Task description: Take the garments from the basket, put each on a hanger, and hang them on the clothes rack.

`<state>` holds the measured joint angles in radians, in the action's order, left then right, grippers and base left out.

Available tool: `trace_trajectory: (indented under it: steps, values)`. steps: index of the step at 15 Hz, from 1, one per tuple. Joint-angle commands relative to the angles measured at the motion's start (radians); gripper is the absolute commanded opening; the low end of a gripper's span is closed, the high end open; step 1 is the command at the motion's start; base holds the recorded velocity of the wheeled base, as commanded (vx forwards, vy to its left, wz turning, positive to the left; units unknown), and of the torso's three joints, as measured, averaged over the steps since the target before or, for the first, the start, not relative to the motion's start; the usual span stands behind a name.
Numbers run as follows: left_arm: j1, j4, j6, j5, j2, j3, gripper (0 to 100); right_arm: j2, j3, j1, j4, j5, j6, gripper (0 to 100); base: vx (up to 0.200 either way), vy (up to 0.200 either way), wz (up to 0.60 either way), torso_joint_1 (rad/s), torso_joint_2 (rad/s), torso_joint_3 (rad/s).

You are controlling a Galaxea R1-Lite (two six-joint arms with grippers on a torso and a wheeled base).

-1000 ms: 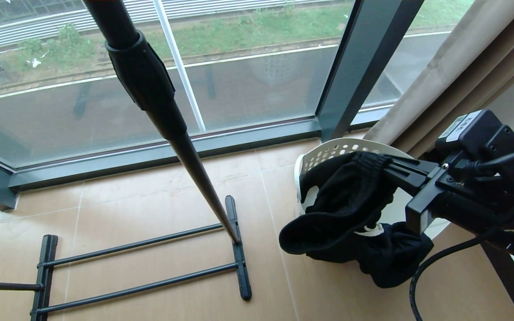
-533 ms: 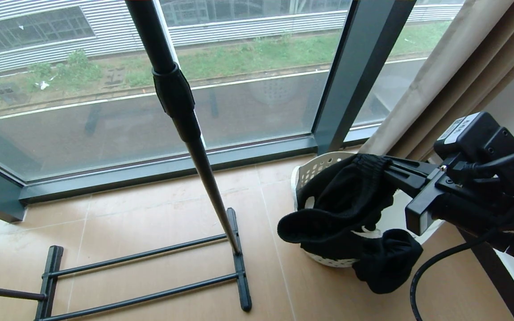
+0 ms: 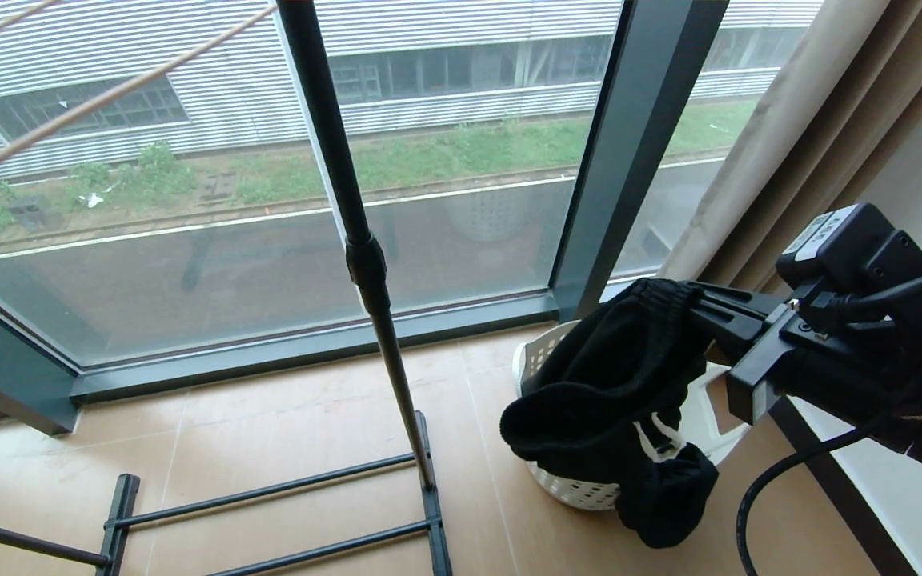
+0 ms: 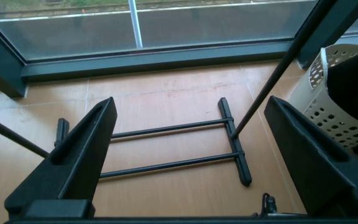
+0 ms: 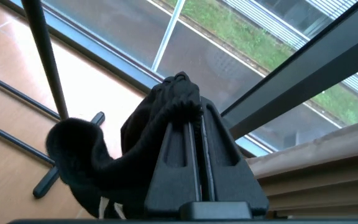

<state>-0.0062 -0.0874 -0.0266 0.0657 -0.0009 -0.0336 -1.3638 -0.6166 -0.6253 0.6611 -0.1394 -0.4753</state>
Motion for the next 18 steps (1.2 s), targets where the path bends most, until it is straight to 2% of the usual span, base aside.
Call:
trace_trajectory:
  steps: [1,10,18]
  values:
    - [0.000,0.000,-0.001,0.000,0.001,0.000,100,-0.012,0.001,-0.001,0.000,0.000,0.000,0,0.000,0.000,0.00,0.154,-0.48,-0.129]
    - [0.000,0.000,0.001,0.000,0.001,0.000,100,-0.021,0.003,0.001,0.000,0.000,0.000,0,0.000,0.000,0.00,0.176,-0.49,-0.112]
    - [0.000,0.000,0.001,0.000,0.001,0.000,100,-0.038,0.006,0.001,0.005,-0.002,0.000,0,0.000,0.000,0.00,0.228,-0.54,-0.115]
